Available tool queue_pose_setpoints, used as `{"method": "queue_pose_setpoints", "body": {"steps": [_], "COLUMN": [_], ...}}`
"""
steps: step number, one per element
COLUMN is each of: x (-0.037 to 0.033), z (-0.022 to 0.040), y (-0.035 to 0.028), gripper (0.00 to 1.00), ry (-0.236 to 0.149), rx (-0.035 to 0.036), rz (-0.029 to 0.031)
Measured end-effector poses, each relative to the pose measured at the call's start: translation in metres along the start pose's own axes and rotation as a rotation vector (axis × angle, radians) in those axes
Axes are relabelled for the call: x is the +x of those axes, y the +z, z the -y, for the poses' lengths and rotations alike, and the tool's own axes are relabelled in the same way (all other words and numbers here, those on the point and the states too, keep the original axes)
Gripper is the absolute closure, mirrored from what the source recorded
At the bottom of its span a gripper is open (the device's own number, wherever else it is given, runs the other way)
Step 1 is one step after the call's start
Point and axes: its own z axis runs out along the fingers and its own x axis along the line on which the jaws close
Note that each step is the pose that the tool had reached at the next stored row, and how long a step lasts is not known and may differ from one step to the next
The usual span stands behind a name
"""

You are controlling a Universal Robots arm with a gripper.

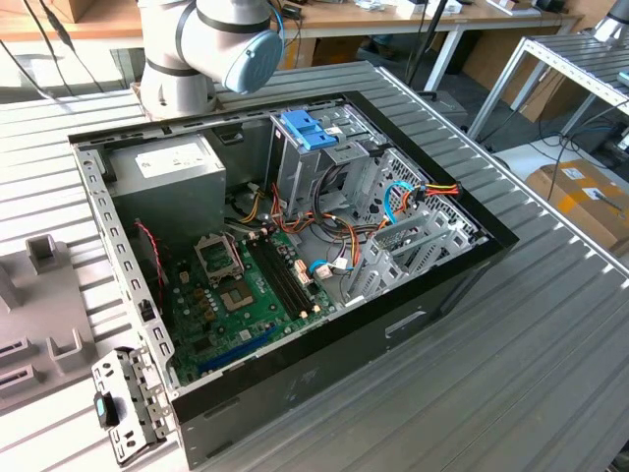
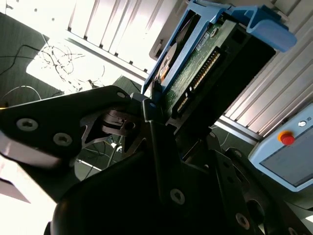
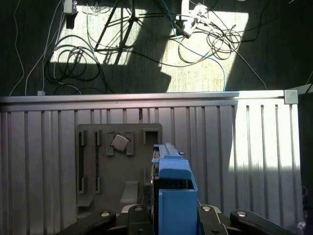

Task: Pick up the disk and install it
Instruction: 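Pick up the disk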

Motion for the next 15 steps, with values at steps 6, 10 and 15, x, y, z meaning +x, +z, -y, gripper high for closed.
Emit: {"method": "queue_pose_setpoints", "body": {"steps": [6, 10, 15], "x": [0.0001, 0.0001, 0.0044], "z": [0.0000, 0.0000, 0.0002], "y": [0.0011, 0.0010, 0.0015], "gripper": [0.64, 0.64, 0.64], "ry": [0.003, 0.003, 0.003], "rx": [-0.0402, -0.0403, -0.0402], "rz": [-0.0183, -0.0187, -0.0189]}}
